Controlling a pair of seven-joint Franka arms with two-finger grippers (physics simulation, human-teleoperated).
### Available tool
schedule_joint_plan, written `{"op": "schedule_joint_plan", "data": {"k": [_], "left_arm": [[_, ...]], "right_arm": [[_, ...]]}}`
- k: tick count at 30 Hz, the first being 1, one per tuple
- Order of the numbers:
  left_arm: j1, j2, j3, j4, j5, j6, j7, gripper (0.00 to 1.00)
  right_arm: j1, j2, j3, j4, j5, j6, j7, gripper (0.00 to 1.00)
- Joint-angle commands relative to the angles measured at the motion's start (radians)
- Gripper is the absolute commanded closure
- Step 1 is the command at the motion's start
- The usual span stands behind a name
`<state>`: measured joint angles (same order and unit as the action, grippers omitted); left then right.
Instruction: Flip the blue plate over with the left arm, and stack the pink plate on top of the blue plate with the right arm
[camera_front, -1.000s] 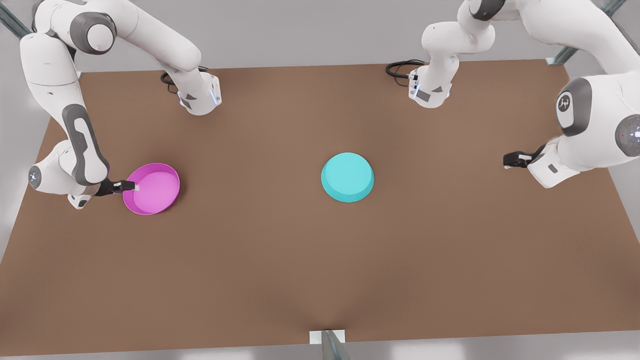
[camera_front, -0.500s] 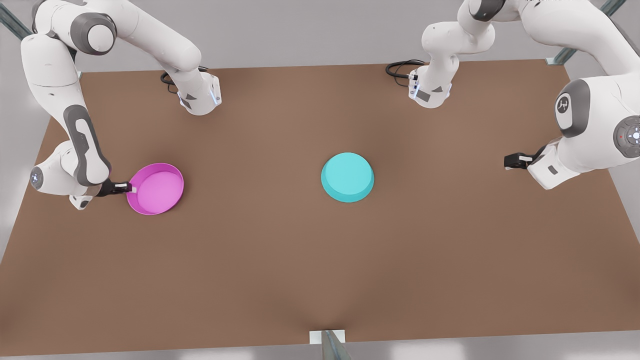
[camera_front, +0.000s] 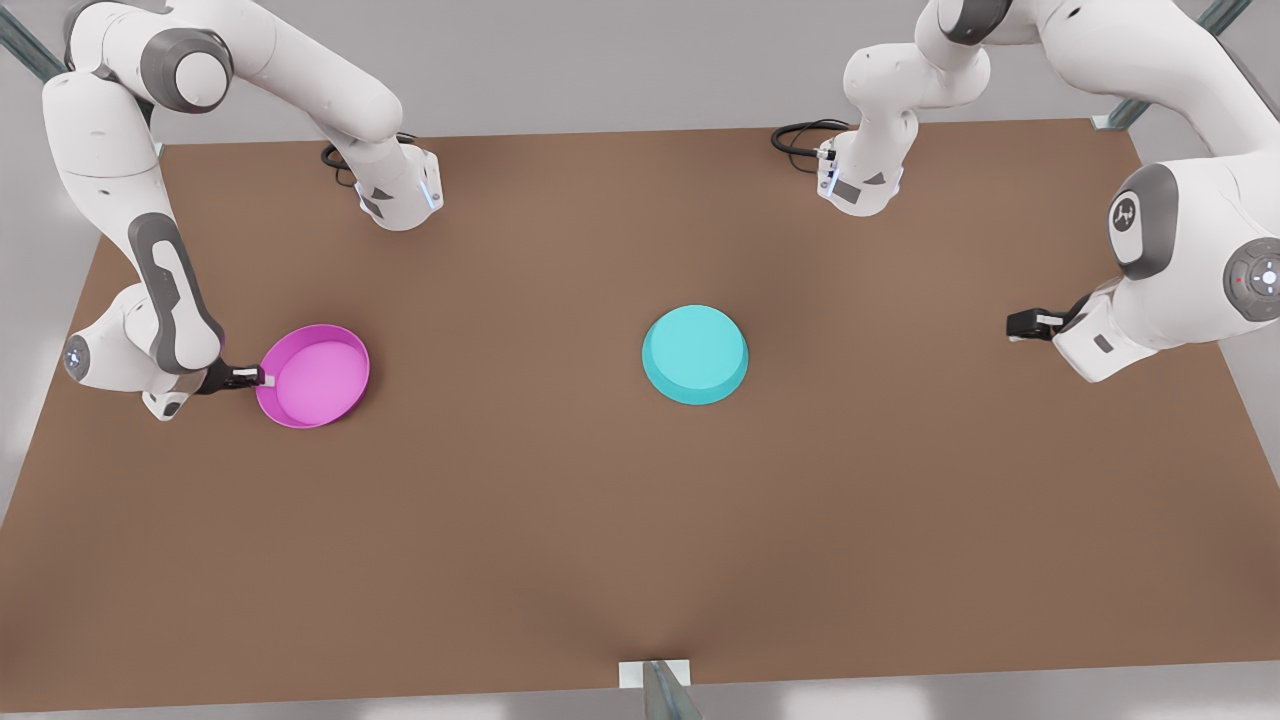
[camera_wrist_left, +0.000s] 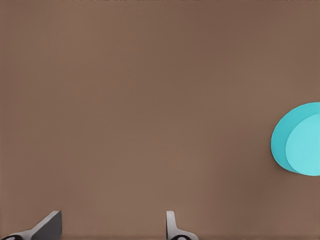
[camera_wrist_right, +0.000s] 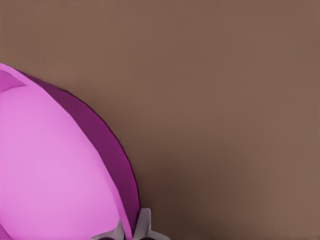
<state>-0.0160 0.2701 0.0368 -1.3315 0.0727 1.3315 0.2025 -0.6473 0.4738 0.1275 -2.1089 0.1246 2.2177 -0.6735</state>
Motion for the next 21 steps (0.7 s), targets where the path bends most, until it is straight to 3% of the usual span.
{"op": "schedule_joint_plan", "data": {"k": [1,11,19,21], "left_arm": [[-0.001,0.000,0.000,0.000,-0.001,0.000,0.000,0.00],[-0.001,0.003,0.000,0.000,-0.001,0.000,0.000,0.00],[0.004,0.003,0.000,0.000,-0.001,0.000,0.000,0.00],[0.005,0.003,0.000,0.000,-0.001,0.000,0.000,0.00]], "right_arm": [[0.000,0.000,0.000,0.000,-0.010,0.002,0.006,0.79],[-0.011,-0.084,0.075,0.004,0.039,-0.141,0.054,0.79],[0.018,-0.101,0.280,-0.025,0.197,-0.165,0.172,0.79],[0.089,-0.100,0.296,-0.025,0.251,-0.130,0.196,0.79]]}}
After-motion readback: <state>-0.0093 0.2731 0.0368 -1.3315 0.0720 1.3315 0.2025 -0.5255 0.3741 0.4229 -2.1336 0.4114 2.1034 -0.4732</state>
